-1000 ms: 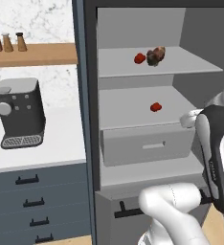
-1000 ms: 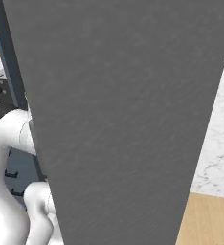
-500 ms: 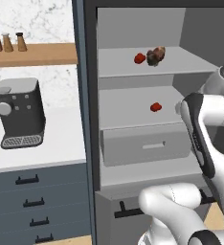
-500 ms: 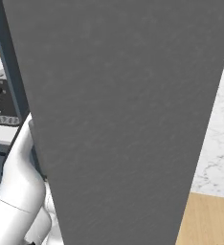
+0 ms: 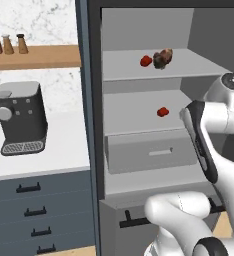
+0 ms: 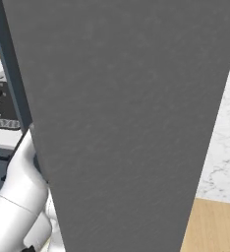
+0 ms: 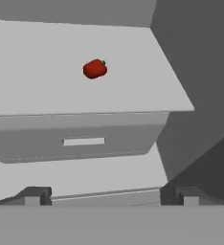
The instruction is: Place one bell pepper and one steak in each tupperware on the nearby counter, to pack two identical lunches.
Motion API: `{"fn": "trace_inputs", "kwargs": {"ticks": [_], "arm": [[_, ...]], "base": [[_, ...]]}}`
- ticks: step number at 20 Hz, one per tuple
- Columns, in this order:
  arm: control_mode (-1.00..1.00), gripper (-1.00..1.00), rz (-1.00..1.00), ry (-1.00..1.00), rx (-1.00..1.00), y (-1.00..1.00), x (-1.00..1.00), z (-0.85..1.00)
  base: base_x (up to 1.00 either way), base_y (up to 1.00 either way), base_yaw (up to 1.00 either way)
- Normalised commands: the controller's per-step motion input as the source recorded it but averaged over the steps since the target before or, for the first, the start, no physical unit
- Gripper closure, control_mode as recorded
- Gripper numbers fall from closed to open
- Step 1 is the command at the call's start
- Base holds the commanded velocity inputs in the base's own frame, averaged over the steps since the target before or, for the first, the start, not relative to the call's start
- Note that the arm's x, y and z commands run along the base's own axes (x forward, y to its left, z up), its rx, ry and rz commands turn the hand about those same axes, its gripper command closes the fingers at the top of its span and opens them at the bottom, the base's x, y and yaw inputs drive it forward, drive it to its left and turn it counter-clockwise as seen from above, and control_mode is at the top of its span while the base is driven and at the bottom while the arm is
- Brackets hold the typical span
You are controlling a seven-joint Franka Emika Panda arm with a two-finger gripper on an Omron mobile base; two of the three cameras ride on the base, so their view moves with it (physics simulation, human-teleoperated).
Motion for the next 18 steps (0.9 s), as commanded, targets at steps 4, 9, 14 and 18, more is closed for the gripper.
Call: {"fn": "trace_inputs", "kwargs": {"ticks": [4,9,14,18], "arm": [[-1.0,-1.0,0.0,-0.16,0.11,0.0,0.2,-0.03],[-1.0,-1.0,0.0,-0.14,0.02,0.01,0.44,0.0],[-1.0,-1.0,0.0,-0.04,0.0,0.02,0.54,0.0],[-1.0,-1.0,-0.02,0.0,-0.01,0.13,0.25,0.03]], "base": [[0.0,0.0,0.0],[0.0,0.0,0.0],[0.0,0.0,0.0],[0.0,0.0,0.0]]}}
